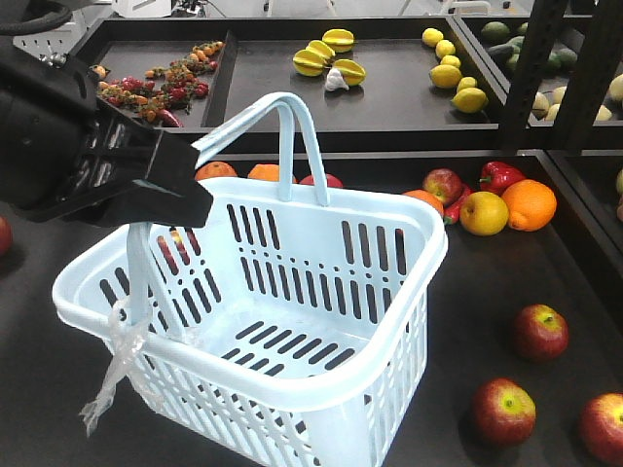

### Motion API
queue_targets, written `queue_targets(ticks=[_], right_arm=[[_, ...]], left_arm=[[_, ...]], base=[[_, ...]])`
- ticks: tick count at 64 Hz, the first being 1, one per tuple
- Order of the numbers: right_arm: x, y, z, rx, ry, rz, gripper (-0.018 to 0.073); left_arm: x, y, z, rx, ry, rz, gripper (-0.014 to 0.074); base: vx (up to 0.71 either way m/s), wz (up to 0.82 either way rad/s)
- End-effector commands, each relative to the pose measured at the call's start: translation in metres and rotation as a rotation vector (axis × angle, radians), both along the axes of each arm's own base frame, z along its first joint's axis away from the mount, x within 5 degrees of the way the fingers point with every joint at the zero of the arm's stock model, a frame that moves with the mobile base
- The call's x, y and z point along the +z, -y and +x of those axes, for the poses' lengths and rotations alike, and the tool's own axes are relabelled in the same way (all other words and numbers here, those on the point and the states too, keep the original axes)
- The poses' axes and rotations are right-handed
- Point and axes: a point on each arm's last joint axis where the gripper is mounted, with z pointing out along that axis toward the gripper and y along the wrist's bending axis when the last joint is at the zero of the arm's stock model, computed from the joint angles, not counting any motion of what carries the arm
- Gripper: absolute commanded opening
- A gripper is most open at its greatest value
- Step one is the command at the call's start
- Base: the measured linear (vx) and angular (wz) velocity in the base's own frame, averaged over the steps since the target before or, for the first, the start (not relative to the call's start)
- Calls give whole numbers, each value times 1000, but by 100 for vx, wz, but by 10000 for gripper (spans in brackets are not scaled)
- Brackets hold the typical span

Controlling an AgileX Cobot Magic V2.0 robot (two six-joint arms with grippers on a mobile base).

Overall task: Pick three apples into basket with both arms
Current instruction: 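Approach the table of apples and oranges holding the basket up, then lower the light-blue basket onto the table with the left gripper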

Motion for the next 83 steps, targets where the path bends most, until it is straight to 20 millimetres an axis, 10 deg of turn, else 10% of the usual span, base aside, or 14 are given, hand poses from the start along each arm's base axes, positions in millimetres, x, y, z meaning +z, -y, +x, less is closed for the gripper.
queue_targets(ticks=[1,83], right_arm=[[2,0,0,-6,65,-19,-4],[2,0,0,-6,66,-19,-4]], left_arm=[[18,-1,-7,5,74,-103,-8],[12,4,6,-92,199,-9,-8]], base=[[0,0],[0,0]])
